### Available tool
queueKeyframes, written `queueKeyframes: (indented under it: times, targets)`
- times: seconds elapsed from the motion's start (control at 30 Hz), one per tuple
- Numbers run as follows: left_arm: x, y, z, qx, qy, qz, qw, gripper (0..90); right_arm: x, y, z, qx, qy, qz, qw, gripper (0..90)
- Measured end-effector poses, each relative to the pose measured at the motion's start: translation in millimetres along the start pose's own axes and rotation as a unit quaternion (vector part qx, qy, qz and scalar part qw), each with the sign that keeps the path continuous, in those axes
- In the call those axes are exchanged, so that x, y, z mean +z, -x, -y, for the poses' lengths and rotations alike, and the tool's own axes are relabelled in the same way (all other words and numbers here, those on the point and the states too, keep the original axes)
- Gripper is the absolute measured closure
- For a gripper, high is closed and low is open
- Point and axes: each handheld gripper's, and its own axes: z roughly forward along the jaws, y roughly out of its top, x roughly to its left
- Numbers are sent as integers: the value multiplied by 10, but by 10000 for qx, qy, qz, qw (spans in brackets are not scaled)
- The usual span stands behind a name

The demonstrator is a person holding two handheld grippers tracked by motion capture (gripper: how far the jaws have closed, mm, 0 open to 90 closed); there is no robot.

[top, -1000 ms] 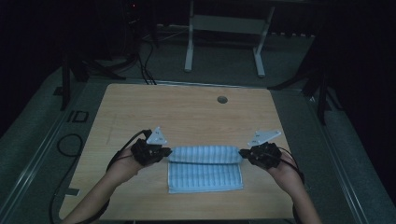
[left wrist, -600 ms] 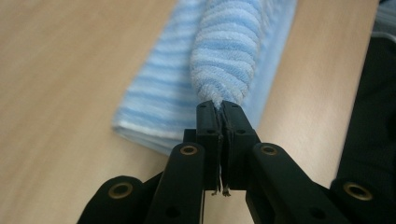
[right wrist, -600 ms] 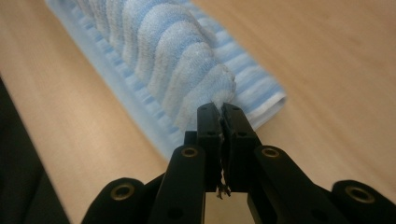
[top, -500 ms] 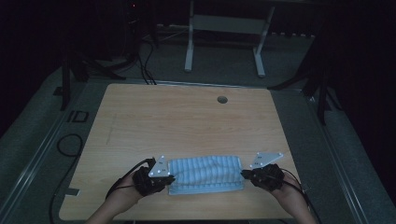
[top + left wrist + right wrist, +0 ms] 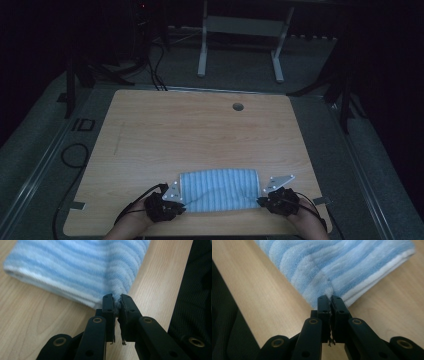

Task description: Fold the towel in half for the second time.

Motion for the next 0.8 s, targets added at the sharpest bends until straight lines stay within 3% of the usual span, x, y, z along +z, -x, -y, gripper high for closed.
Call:
queueKeyframes:
  times: [0.1, 0.13, 0.3, 0.4, 0.5, 0.6, 0.67, 0.8]
  targets:
    - [-66, 6, -17, -69, -135, -57, 9999, 770, -8, -7, 11, -16, -65, -91, 9999, 817]
    - [-105, 1, -31, -117, -159, -117, 9997, 672, -68, -8, 12, -48, -57, 19, 10000, 761]
    - [-347, -125, -149, -353, 118, -412, 9985, 551, -309, 76, -104, 80, 301, 203, 9993, 637]
    - [-313, -210, -238, -357, 197, -412, 9983, 501, -381, 132, -240, 71, 520, 256, 9983, 632]
    - [-163, -268, -328, -347, 155, -313, 9988, 476, -257, 157, -373, 22, 458, 235, 9987, 654]
    - [18, -273, -396, -251, 30, -215, 9994, 461, -38, 140, -456, -110, 272, 212, 9993, 562]
    - [118, -283, -426, -187, -65, -280, 9994, 457, 79, 142, -490, -196, 170, 243, 9994, 550]
    - [249, -352, -454, -234, -232, -200, 9993, 458, 245, 167, -528, -241, -35, 295, 9993, 546]
